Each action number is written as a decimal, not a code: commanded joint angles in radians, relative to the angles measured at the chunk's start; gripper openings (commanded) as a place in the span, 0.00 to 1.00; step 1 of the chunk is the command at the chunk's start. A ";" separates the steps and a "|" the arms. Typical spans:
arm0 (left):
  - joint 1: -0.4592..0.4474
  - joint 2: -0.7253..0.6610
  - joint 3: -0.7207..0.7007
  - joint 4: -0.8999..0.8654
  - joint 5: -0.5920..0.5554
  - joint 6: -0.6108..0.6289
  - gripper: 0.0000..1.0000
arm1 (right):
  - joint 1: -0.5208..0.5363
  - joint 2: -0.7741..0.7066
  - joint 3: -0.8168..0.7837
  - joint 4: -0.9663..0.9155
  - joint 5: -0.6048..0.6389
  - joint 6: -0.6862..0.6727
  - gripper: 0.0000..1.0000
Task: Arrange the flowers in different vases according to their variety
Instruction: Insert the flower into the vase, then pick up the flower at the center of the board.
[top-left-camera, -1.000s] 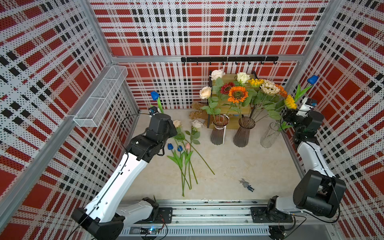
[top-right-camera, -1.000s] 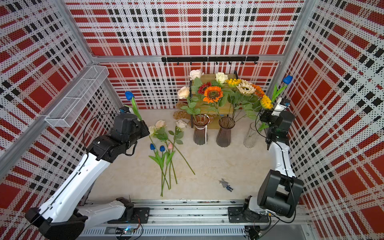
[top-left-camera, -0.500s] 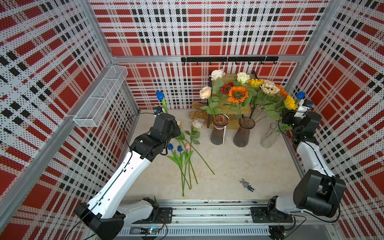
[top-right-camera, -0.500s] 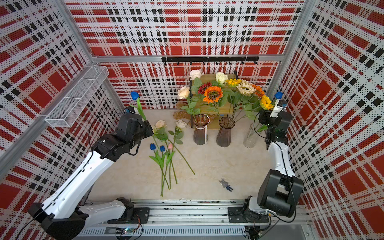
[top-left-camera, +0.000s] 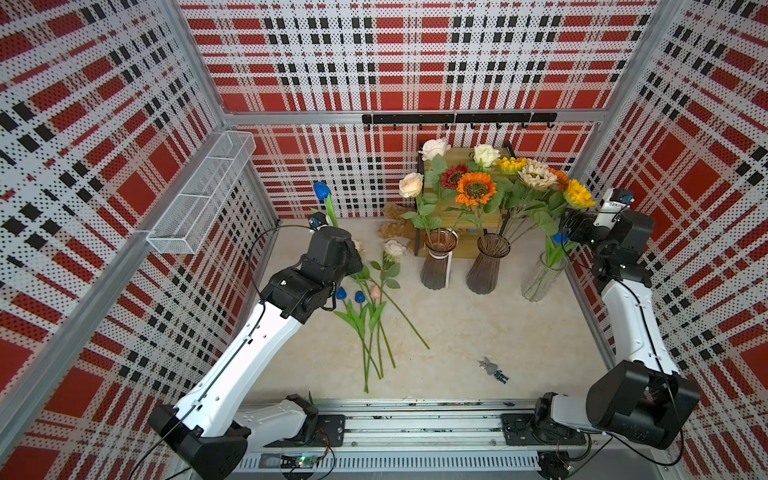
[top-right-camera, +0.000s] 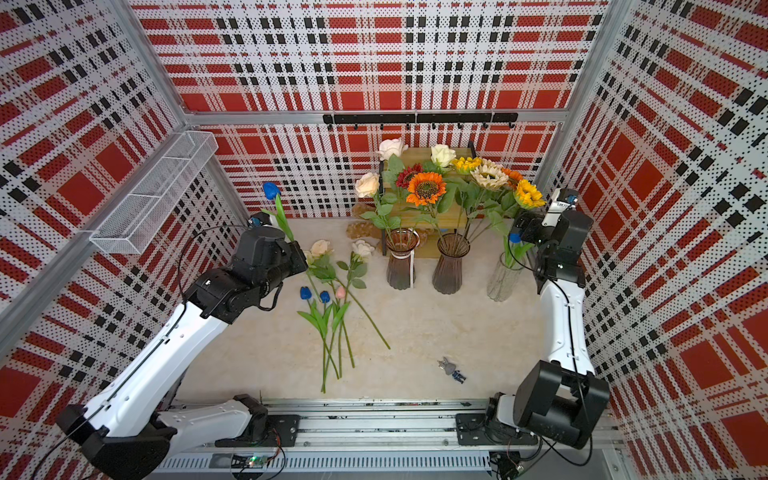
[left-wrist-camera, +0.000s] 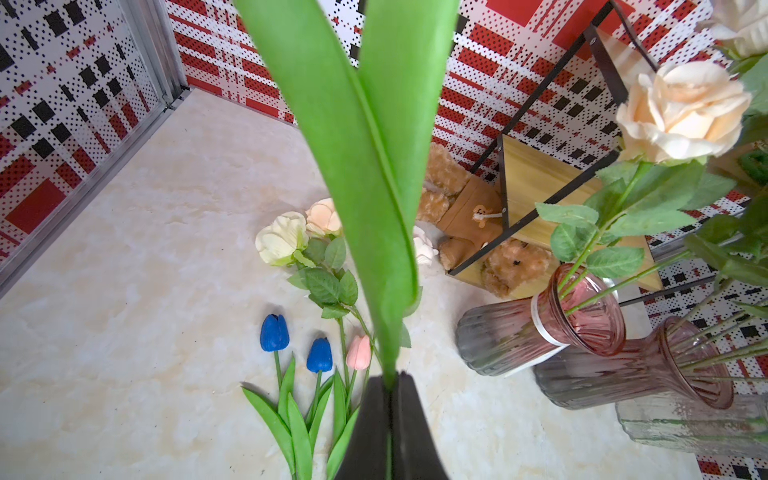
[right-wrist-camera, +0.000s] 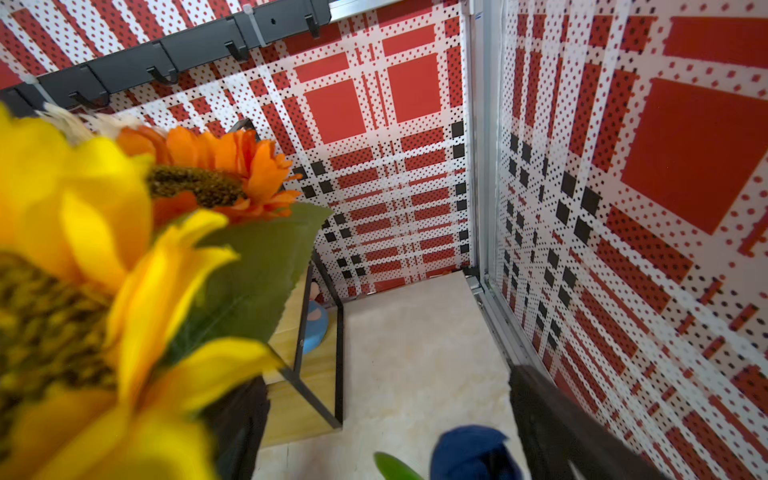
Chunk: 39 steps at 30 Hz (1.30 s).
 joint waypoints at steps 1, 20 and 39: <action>-0.007 -0.010 0.010 0.029 0.002 0.008 0.00 | 0.021 -0.060 0.051 -0.167 0.034 -0.011 0.98; -0.116 0.045 0.053 0.169 0.139 0.089 0.00 | 0.021 -0.383 0.149 -0.460 0.226 0.066 1.00; -0.200 0.120 0.109 0.358 0.276 0.176 0.00 | 0.811 -0.177 0.001 -0.189 -0.206 0.181 0.87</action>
